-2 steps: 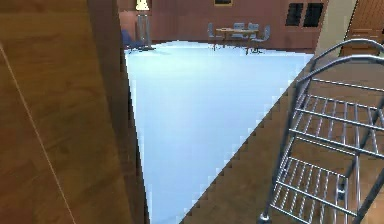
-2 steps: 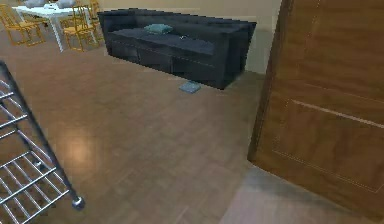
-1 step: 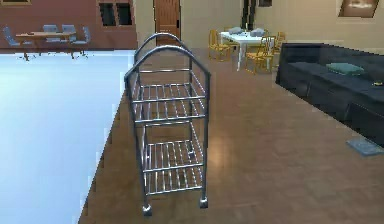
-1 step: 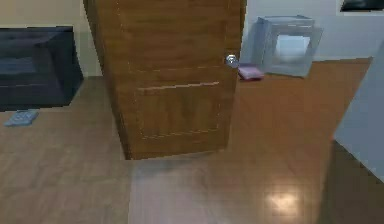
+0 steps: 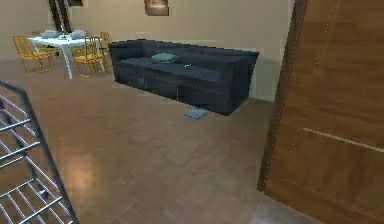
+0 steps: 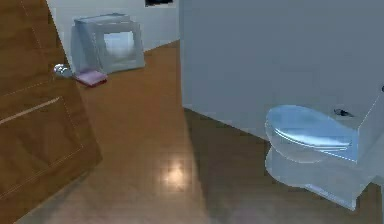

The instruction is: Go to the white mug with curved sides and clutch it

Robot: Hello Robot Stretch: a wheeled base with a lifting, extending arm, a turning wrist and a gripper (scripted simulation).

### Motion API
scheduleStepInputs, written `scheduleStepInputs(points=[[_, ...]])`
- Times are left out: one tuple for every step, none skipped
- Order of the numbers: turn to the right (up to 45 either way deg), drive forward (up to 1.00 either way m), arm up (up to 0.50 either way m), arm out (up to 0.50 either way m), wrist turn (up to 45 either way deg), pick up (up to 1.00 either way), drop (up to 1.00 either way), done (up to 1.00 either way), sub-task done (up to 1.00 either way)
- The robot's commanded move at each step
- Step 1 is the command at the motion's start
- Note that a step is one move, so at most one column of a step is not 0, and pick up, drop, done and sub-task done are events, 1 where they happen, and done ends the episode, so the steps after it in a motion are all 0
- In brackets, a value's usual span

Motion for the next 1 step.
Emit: scheduleStepInputs(points=[[33.0,0.0,0.0,0.0,0.0,0.0,0.0,0.0,0.0]])
